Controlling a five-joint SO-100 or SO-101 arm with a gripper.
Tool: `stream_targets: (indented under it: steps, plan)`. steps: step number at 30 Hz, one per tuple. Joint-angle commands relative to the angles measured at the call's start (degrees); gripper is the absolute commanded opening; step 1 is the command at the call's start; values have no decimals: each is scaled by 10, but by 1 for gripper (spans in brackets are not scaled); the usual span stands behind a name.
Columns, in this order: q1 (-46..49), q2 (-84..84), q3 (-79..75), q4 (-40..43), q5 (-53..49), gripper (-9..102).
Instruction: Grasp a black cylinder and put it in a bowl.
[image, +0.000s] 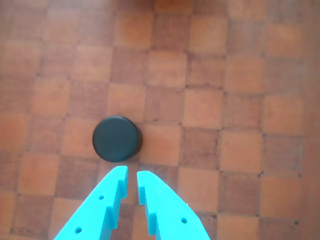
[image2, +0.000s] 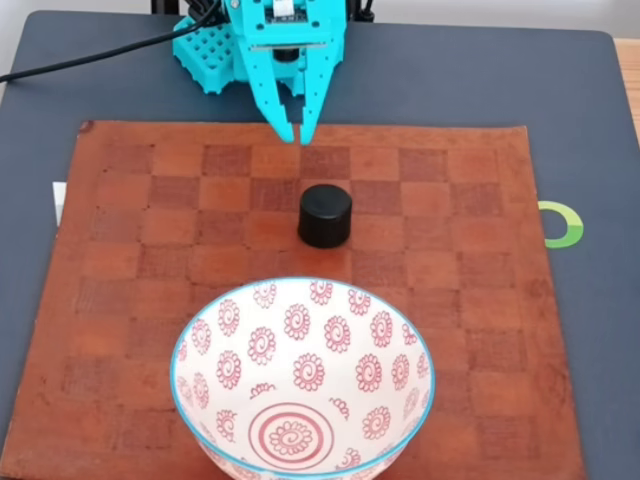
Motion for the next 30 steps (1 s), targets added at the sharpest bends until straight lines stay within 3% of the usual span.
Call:
stream_targets:
  steps: [1,9,19,30]
  plan:
    - [0,0,-29,-2,-4,0]
    - [6,-49,-66,-1,-21,0]
    - [7,-401,-263,-8,-23,0]
    - [-3,-653,-481,93,-23,1]
